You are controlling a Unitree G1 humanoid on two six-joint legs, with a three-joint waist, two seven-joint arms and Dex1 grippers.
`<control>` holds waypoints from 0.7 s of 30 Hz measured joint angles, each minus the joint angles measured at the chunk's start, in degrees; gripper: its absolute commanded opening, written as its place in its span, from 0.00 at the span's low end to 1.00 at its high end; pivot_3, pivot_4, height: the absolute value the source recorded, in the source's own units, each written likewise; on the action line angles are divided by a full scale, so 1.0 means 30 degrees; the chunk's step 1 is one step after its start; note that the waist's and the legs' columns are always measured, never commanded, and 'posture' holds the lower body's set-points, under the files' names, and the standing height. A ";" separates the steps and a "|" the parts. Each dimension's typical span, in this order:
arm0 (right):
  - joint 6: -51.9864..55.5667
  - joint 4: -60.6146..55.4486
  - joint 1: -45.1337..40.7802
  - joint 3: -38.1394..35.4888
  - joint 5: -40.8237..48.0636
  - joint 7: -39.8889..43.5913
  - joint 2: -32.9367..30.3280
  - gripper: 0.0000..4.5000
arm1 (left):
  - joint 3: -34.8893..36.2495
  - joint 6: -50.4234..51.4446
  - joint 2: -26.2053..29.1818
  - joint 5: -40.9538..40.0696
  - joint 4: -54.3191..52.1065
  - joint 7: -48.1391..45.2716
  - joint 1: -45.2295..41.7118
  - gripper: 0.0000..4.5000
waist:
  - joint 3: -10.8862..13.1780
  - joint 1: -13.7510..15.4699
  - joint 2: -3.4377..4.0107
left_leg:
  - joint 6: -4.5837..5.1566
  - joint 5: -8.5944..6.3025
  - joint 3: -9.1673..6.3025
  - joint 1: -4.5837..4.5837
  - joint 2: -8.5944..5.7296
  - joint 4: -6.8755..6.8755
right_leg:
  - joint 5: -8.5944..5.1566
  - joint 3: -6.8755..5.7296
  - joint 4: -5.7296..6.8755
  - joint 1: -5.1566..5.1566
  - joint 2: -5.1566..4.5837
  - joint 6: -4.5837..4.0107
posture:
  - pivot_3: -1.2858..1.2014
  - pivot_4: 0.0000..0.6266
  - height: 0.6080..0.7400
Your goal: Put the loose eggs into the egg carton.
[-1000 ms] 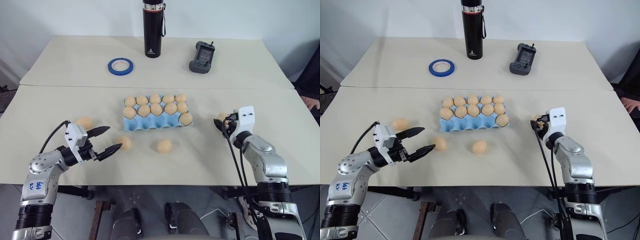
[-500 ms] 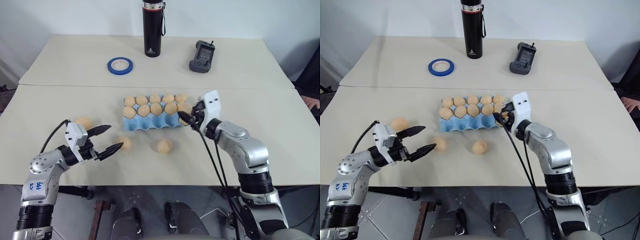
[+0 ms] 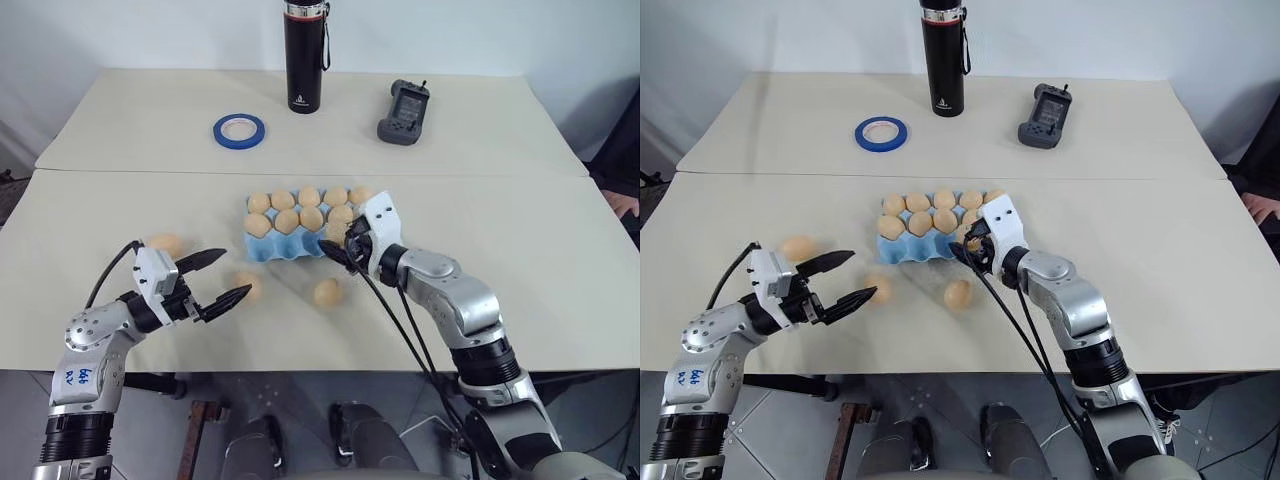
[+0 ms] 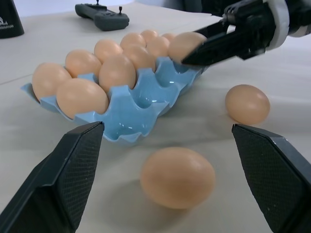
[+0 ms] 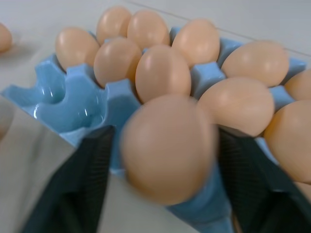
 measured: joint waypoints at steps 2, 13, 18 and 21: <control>0.0034 -0.0242 0.0004 -0.0015 0.0003 0.0111 -0.0022 0.99 | 0.0003 -0.0086 0.0002 0.0000 0.0002 -0.0059 0.0077 1.00 | 0.0000 0.0001 -0.0001 | -0.0089 0.0069 -0.0002 -0.0090 0.0000 0.0015 | 0.0001 0.0001 0.0027 -0.0095 0.0002 0.0002 | 0.52 0.24 1.00; 0.2333 -0.3999 0.1199 -0.1126 0.2037 0.2021 -0.2201 0.99 | 0.0233 -0.0471 0.0174 0.0007 0.0562 -0.0223 0.0534 1.00 | -0.0003 0.0048 -0.0005 | -0.0088 0.0076 -0.0012 -0.0129 0.0000 0.0019 | 0.0000 -0.0006 0.0033 -0.0128 0.0005 0.0003 | 0.52 0.24 1.00; 0.3045 -0.5544 0.2327 -0.1318 0.3386 0.3878 -0.4057 0.99 | 0.0565 -0.0530 0.0257 0.0005 0.0631 -0.0227 0.0762 1.00 | -0.0003 0.0048 -0.0006 | -0.0061 0.0073 -0.0014 -0.0130 0.0000 0.0026 | 0.0001 -0.0006 0.0033 -0.0126 0.0004 0.0004 | 0.52 0.24 1.00; 0.3160 -0.5683 0.2435 -0.1218 0.3777 0.4697 -0.4813 0.99 | 0.0584 -0.0570 0.0295 0.0005 0.0630 -0.0225 0.0786 1.00 | -0.0003 0.0049 -0.0007 | 0.0013 0.0041 -0.0018 -0.0123 -0.0001 0.0026 | 0.0002 -0.0007 0.0040 -0.0125 0.0005 0.0003 | 0.52 0.24 1.00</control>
